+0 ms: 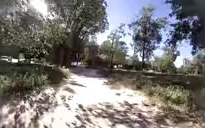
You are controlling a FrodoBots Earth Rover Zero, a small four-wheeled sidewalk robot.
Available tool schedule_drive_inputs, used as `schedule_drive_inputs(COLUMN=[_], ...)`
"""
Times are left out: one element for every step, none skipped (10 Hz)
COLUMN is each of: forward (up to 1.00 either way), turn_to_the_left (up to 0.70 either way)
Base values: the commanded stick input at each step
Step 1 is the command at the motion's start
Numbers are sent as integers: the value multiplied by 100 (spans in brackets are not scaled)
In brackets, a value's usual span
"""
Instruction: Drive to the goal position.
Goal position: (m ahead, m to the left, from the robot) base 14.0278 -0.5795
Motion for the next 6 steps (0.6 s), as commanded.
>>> schedule_drive_inputs(forward=[85, 85, 85, 85, 85, 85], turn_to_the_left=[0, 0, 0, 0, 0, 0])
